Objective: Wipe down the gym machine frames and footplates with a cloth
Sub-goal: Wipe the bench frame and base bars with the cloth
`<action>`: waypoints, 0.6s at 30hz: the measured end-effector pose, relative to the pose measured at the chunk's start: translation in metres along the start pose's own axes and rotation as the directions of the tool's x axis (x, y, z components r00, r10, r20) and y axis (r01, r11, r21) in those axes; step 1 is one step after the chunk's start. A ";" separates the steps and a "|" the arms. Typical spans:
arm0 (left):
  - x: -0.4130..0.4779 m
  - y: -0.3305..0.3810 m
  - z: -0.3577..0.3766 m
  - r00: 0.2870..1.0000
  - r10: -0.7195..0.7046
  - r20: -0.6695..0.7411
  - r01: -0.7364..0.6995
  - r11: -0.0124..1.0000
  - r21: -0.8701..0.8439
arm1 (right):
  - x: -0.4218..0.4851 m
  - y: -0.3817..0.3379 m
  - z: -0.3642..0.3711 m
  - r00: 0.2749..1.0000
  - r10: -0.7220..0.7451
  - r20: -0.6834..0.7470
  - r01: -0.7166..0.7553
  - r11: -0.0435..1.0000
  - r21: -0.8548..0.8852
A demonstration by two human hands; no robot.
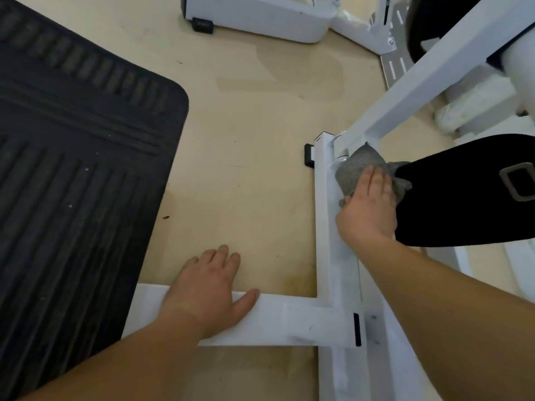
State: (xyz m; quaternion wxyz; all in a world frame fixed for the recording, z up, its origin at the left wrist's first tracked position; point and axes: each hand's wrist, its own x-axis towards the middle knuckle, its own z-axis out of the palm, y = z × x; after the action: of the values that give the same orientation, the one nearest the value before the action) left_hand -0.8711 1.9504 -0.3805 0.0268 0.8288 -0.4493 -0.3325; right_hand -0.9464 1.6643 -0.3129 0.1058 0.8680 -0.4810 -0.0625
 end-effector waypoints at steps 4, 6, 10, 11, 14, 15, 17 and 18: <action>0.001 0.000 0.002 1.000 -0.002 -0.019 0.002 1.000 -0.004 | 0.007 -0.001 -0.002 1.000 0.014 -0.006 -0.014 1.000 0.012; 0.002 0.000 0.003 1.000 -0.003 -0.025 0.003 1.000 -0.003 | 0.028 0.001 -0.006 1.000 -0.021 0.012 0.021 0.998 0.053; 0.002 0.001 -0.003 1.000 -0.004 -0.015 0.003 1.000 -0.022 | 0.033 0.010 -0.005 0.995 -0.098 -0.019 0.099 0.993 0.070; 0.002 0.002 -0.003 1.000 -0.006 -0.015 0.005 1.000 -0.024 | 0.023 0.013 -0.003 0.994 -0.107 -0.029 0.109 0.991 0.077; 0.001 0.001 -0.002 1.000 0.002 -0.022 -0.003 1.000 -0.019 | -0.023 0.023 -0.003 0.999 -0.052 0.001 0.051 0.986 0.158; 0.001 0.001 -0.001 1.000 0.002 -0.025 -0.003 1.000 -0.014 | -0.043 0.028 -0.003 1.000 -0.025 0.011 0.023 0.981 0.191; -0.001 0.001 0.000 1.000 0.004 -0.031 -0.005 1.000 -0.007 | -0.091 0.036 -0.005 0.999 0.039 0.026 -0.045 0.969 0.244; -0.001 0.001 0.000 0.999 0.007 -0.034 -0.007 1.000 -0.004 | -0.118 0.041 -0.005 0.996 0.088 0.032 -0.094 0.960 0.263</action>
State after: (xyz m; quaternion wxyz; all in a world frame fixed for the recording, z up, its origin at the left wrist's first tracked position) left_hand -0.8719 1.9505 -0.3795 0.0375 0.8327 -0.4510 -0.3191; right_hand -1.0418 1.7443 -0.2976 -0.0127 0.8507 -0.5255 -0.0017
